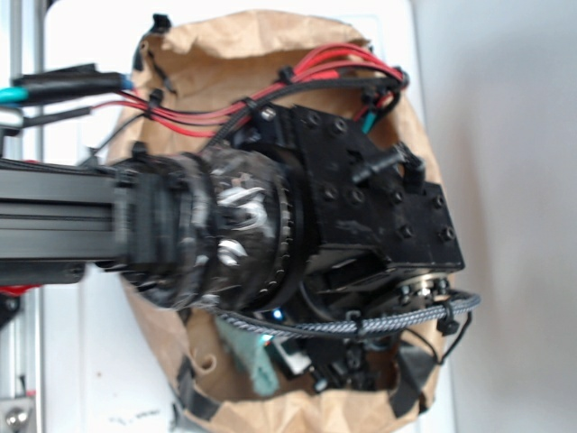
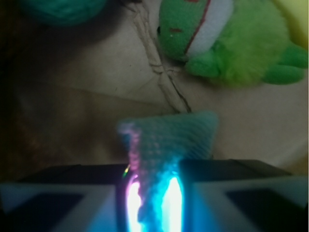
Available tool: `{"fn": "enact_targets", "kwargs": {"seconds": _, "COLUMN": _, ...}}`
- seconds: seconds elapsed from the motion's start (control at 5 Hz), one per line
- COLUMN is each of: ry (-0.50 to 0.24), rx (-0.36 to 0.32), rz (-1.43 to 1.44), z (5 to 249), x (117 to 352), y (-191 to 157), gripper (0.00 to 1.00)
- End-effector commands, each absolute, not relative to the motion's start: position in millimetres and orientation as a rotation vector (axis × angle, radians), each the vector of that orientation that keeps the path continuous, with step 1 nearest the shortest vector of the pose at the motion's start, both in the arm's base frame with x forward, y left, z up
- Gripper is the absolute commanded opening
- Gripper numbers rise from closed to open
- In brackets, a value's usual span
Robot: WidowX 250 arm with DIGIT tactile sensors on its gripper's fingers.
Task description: Grab the blue cloth.
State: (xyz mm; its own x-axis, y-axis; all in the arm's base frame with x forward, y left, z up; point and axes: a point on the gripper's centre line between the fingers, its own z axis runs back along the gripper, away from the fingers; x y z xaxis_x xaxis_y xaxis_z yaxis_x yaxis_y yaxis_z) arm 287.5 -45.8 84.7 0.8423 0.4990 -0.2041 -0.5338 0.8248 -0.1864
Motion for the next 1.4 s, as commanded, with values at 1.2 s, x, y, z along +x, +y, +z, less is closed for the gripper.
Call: {"fn": "enact_targets", "kwargs": {"seconds": 1.2, "ry": -0.342, "rx": -0.108, "rz": 0.325, "z": 246.0, "x": 254.2, "y": 42.1, "gripper": 0.00}}
